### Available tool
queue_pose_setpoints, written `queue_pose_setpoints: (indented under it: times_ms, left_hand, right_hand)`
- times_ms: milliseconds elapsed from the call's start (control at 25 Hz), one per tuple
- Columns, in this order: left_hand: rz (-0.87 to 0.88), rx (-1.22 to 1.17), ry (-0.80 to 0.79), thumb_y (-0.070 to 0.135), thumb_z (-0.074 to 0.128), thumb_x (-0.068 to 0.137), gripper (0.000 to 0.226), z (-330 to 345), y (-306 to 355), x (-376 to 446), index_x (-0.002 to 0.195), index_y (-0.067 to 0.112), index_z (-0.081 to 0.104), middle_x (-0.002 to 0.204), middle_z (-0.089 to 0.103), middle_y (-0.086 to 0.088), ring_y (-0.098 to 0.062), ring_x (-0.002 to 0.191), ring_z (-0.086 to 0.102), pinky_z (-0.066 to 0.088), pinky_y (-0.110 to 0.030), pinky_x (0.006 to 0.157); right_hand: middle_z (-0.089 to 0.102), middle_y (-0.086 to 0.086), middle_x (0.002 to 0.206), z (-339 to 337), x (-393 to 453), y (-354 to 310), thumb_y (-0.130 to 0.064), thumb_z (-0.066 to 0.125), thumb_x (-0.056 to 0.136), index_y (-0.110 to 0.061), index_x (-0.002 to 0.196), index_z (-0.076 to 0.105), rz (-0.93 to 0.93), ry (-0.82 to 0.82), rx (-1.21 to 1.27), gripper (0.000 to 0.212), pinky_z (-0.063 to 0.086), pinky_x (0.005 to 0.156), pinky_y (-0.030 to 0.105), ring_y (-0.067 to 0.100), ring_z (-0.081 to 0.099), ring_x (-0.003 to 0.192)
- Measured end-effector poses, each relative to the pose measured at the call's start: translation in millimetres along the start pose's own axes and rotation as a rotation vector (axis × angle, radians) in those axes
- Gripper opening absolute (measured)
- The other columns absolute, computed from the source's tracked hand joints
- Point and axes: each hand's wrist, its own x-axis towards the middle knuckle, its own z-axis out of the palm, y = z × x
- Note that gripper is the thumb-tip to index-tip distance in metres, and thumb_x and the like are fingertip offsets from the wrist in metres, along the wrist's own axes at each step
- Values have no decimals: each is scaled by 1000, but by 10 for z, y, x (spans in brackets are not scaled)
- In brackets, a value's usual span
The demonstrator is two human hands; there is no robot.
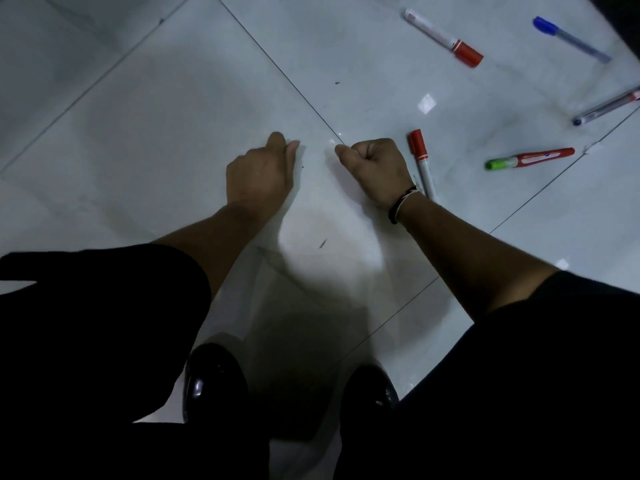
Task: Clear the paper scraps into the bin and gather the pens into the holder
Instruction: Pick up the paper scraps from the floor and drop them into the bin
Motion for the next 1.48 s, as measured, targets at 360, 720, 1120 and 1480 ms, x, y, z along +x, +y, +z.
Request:
queue_pose_setpoints:
  times_ms: [360,720,1120,1480]
  left_hand:
    - [13,-530,322,44,36,107,44,-1282,780,1313,94,7,57,66,54,-7,-36,64,58,34,-36,56]
    - [95,-671,357,45,36,107,38,-2884,1111,2359,84,17,46,79,61,-9,-39,79,62,33,-36,61]
    - [161,-489,193,44,41,105,37,-2410,1467,3154,85,15,52,94,68,-15,-36,85,64,44,-36,64]
    - [-77,-838,95,34,54,103,36,-2121,1399,3552,74,13,63,85,72,-15,-34,80,72,63,-43,74]
  right_hand:
    - [24,-2,46,-740,342,-1468,-18,62,94,-21,52,29,78,205,293,54,13,48,25,15,14,43]
    - [44,0,51,-1695,743,-3508,-39,66,85,-13,51,45,-93,595,-199,49,34,52,28,17,40,49]
    - [69,16,103,-2013,1904,-3277,-49,49,100,-6,101,67,-48,656,-503,47,42,72,32,34,66,101]
    - [68,13,112,-2056,2254,-3021,-26,53,97,-4,116,71,-2,566,-451,34,39,71,28,27,62,98]
